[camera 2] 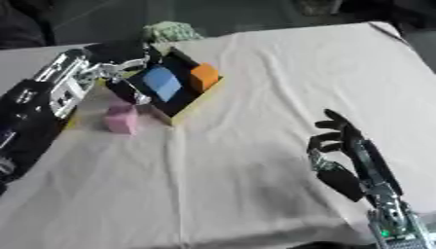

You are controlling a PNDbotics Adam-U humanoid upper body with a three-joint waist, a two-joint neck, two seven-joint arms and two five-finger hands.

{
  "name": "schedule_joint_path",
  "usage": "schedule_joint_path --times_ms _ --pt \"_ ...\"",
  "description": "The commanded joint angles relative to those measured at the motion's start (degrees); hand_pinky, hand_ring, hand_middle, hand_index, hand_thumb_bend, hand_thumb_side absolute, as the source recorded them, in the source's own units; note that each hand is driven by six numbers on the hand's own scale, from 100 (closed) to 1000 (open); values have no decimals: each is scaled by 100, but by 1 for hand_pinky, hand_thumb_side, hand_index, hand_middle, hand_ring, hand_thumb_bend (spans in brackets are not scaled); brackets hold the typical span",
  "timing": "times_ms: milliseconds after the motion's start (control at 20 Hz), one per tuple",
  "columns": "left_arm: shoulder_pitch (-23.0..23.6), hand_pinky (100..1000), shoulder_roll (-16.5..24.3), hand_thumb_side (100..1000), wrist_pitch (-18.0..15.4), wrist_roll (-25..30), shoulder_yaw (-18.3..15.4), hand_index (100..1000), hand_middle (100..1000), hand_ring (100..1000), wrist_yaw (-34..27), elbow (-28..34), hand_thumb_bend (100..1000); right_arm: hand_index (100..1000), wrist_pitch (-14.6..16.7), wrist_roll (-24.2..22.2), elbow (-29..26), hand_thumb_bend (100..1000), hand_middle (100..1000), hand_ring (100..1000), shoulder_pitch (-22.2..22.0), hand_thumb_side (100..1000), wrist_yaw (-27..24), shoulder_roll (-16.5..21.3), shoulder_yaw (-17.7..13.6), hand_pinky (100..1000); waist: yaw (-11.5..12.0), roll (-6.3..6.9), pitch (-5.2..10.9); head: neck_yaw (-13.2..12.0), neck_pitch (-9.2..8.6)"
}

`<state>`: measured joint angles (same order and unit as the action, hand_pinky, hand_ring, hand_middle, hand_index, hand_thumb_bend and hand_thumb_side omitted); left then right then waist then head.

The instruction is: Pick up objects on the table and place them in the box.

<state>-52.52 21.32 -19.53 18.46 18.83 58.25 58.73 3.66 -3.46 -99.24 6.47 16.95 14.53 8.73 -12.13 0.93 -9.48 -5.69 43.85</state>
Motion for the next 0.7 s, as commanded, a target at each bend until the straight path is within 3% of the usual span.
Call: schedule_joint_path --times_ms 50,450,500,700 --pt "-162 742 -13 214 32 -198 -51 827 675 662 327 -53 318 984 15 -44 -108 100 791 736 81 390 -70 24 18 654 -25 -31 58 -26 27" --pt "-183 753 -141 231 115 -545 -147 852 693 682 934 -272 351 985 21 -85 -114 100 791 736 149 389 -92 5 48 654 -116 -46 -8 -51 27" --pt "-185 760 -147 258 119 -575 -157 878 709 694 963 -287 411 985 21 -85 -115 100 791 736 152 390 -93 5 48 655 -123 -47 -14 -52 27" --pt "-188 766 -192 306 317 -841 -181 887 721 705 1142 -290 483 985 22 -94 -115 100 791 736 176 390 -104 -2 55 655 -170 -47 -41 -58 26"
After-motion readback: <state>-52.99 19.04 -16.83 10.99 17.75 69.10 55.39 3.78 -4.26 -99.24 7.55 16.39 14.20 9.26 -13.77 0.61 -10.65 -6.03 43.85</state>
